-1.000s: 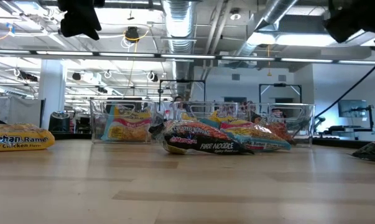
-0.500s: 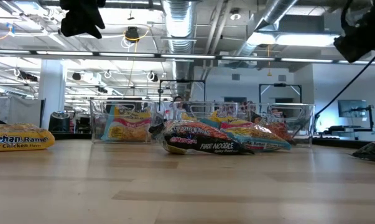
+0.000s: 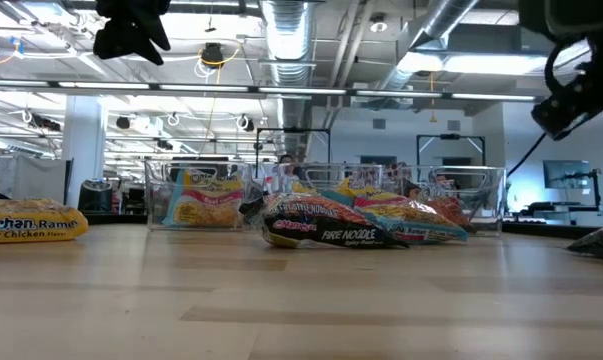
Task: Sort Maruchan noodles
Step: Put the black noodle pack into the right transparent bin
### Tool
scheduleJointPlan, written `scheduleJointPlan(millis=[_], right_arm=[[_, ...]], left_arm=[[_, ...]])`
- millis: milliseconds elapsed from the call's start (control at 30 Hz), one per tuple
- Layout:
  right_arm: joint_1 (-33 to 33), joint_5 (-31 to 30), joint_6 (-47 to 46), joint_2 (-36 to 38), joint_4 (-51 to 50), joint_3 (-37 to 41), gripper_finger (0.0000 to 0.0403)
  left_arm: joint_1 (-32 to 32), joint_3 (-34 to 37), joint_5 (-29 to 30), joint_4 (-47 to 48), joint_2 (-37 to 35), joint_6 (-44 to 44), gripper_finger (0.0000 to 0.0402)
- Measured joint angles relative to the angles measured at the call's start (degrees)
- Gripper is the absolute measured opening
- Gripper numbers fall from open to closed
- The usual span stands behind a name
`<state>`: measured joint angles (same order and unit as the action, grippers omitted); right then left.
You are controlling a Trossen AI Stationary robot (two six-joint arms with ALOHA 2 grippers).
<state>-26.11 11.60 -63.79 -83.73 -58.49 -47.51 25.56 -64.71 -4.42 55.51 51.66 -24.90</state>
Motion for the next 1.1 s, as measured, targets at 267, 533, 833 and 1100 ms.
scheduleJointPlan(millis=[267,533,833,1100], right_arm=[[0.0,0.8,1.33,-6.29,1.42,-0.25,0.0224],[0.13,1.89,1.29,-8.73,1.8,-0.33,0.016],[2.0,4.05,-1.49,-6.59,1.55,-0.86,0.0011],[2.97,-0.43,-9.06,-2.72,-1.7,-3.73,0.0005]], left_arm=[[0.0,0.0,1.79,0.0,0.0,-0.94,0.0132],[0.0,0.0,2.26,0.0,0.0,-1.05,0.0132],[0.0,0.0,2.27,0.02,0.0,-0.87,0.0132],[0.0,0.0,2.29,0.02,0.0,1.73,0.0132]])
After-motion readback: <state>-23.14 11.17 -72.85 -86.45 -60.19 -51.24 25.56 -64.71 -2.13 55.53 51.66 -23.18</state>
